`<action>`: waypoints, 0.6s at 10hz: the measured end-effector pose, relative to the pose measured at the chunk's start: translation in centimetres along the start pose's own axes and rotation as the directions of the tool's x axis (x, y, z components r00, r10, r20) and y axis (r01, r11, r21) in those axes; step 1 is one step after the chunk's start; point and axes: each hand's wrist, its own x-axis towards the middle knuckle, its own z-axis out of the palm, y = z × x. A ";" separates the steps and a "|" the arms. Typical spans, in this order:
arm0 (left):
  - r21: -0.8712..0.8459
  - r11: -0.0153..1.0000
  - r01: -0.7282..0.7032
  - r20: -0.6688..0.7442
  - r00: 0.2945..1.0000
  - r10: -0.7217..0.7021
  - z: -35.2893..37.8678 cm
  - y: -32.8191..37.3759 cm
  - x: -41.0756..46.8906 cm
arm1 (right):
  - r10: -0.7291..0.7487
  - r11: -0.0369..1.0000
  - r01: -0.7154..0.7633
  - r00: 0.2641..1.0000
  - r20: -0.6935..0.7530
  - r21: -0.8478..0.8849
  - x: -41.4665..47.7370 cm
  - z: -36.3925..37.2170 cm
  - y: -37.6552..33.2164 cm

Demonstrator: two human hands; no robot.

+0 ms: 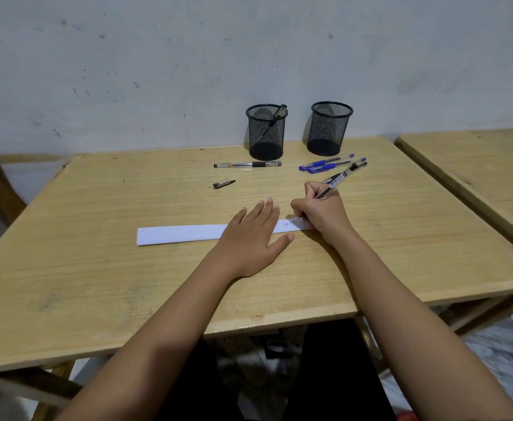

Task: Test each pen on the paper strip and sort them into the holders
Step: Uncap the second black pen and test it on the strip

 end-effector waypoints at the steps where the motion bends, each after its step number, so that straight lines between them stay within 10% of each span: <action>1: -0.001 1.000 -0.001 -0.002 1.000 0.001 0.0 -0.1 0.0 | 0.003 1.000 -0.003 1.000 0.010 -0.003 0.1 -0.1 0.0; 6: -0.025 1.000 -0.003 0.003 1.000 0.003 0.0 -0.2 0.0 | 0.007 0.999 -0.006 0.999 -0.037 0.047 -0.3 -0.3 -0.3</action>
